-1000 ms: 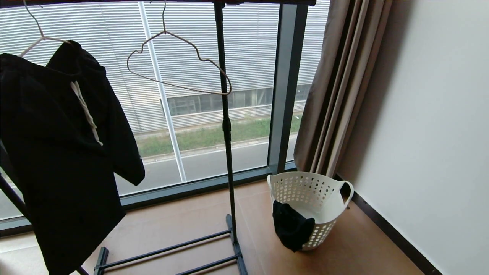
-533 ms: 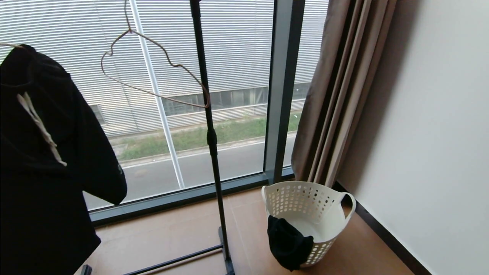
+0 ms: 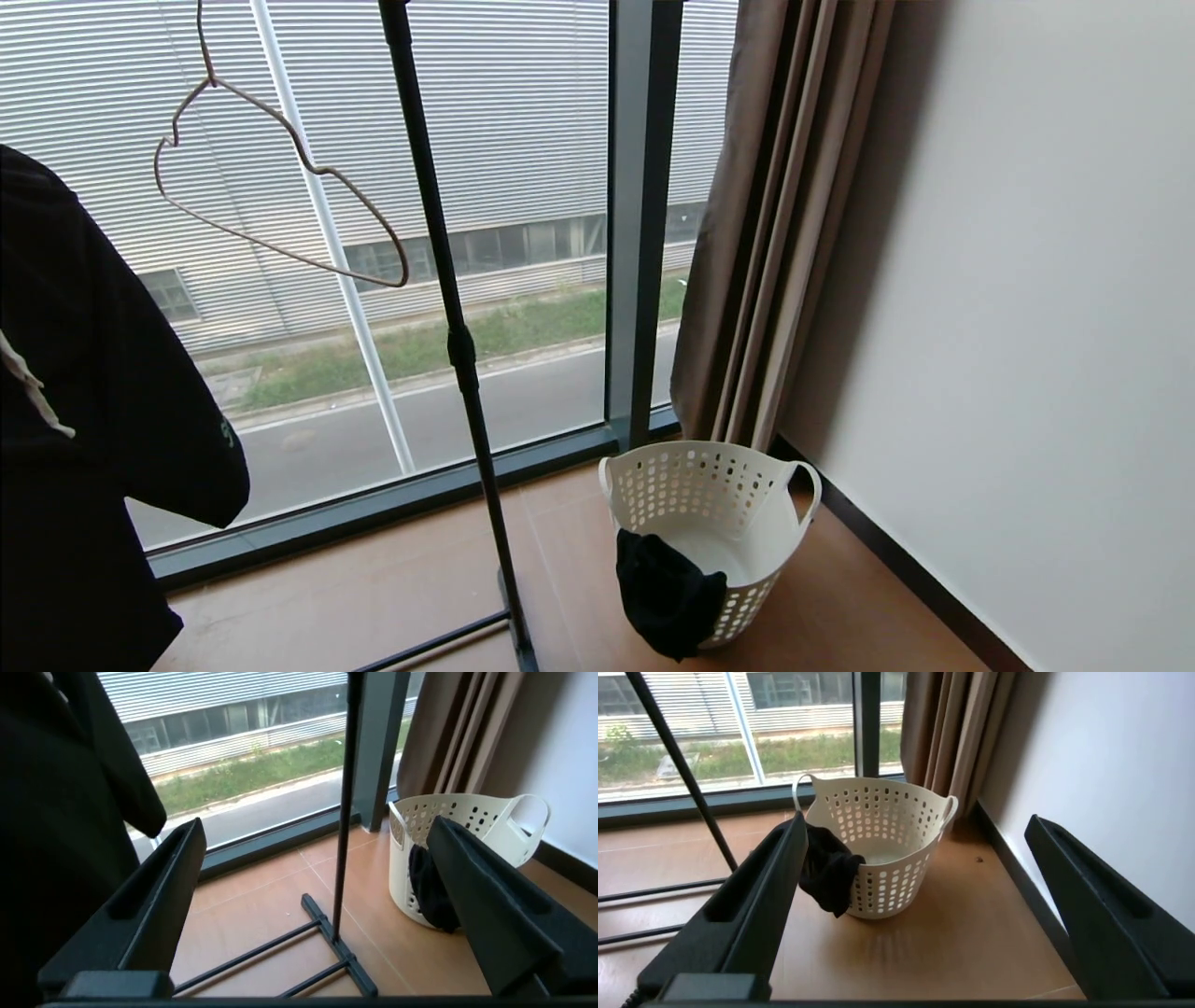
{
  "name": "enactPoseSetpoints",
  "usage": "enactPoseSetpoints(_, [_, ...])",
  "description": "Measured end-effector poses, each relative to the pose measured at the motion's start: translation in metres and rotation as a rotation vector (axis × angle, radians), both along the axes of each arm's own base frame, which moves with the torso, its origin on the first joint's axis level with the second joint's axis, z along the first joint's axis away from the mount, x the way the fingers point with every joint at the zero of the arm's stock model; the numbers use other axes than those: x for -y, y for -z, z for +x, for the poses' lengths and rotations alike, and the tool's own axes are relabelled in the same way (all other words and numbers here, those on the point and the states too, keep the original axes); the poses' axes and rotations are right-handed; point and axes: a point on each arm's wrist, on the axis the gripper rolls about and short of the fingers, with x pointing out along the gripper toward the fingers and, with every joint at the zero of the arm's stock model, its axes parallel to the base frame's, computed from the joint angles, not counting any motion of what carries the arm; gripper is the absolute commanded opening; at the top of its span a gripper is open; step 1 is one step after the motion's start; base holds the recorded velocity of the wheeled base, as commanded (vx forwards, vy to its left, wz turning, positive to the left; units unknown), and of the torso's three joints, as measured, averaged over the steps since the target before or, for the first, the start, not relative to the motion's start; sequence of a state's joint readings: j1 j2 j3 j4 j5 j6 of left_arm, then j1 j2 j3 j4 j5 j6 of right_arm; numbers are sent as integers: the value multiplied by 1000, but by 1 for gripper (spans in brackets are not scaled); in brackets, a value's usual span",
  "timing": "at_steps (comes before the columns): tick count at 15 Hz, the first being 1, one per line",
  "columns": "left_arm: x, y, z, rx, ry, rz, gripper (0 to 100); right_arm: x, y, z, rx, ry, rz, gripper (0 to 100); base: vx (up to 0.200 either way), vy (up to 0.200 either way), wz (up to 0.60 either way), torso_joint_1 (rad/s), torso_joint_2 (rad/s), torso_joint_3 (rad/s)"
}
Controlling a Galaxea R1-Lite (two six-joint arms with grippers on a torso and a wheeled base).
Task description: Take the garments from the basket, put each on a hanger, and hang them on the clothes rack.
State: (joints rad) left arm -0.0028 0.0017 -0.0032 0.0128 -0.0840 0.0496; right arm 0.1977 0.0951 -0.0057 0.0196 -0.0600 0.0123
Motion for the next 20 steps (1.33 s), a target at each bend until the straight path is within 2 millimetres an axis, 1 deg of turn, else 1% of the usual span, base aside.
enactPoseSetpoints(7, [0, 0, 0, 0, 3, 7, 100, 0, 0, 0, 1, 0, 0, 100, 0, 0, 0, -3, 7, -10])
enactPoseSetpoints(11, [0, 0, 0, 1, 4, 16, 100, 0, 0, 0, 0, -4, -1, 100, 0, 0, 0, -66, 273, 29])
enactPoseSetpoints(20, [0, 0, 0, 3, 2, 30, 100, 0, 0, 0, 1, -3, 1, 100, 0, 0, 0, -4, 30, -173])
